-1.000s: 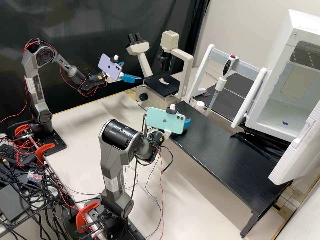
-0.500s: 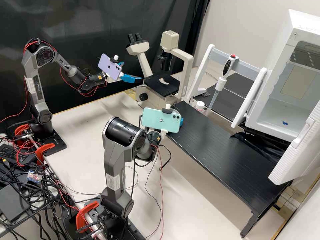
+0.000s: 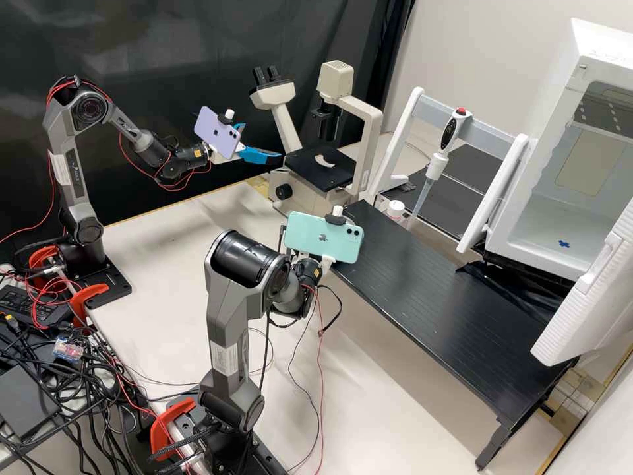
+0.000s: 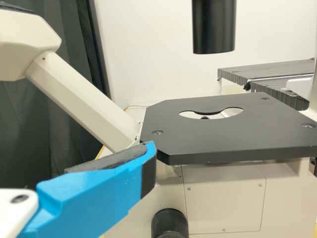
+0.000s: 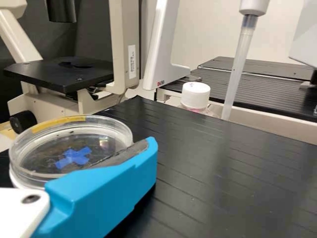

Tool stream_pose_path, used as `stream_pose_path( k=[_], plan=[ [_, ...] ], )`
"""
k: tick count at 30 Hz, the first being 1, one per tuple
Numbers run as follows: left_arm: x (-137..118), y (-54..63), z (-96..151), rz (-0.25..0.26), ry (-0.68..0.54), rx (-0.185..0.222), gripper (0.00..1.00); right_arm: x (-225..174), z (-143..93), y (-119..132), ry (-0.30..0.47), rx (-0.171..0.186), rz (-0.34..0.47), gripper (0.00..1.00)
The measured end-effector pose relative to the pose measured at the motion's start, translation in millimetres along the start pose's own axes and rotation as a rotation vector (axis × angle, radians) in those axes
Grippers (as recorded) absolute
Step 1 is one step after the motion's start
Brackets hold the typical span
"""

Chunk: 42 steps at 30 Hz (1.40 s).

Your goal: Move the petri dish to the incubator

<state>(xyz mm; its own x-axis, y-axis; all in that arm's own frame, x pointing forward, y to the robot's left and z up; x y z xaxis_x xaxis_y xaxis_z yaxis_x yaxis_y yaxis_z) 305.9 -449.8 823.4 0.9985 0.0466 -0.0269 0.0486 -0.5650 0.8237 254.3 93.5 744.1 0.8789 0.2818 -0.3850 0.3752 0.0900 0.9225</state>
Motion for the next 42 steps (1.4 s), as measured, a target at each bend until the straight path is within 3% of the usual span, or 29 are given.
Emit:
stream_pose_path(
  k=[5, 17, 42],
  plan=[
    [0, 0.0, 0, 0.0, 0.0, 0.0, 1.0, 1, 0, 3, 0.002, 0.025, 0.006, 0.0],
    [0, 0.0, 0, 0.0, 0.0, 0.0, 1.0, 1, 2, 4, -0.004, 0.04, 0.012, 0.0],
    [0, 0.0, 0, 0.0, 0.0, 0.0, 1.0, -4, 3, 13, -0.032, 0.027, 0.03, 0.0]
  ],
)
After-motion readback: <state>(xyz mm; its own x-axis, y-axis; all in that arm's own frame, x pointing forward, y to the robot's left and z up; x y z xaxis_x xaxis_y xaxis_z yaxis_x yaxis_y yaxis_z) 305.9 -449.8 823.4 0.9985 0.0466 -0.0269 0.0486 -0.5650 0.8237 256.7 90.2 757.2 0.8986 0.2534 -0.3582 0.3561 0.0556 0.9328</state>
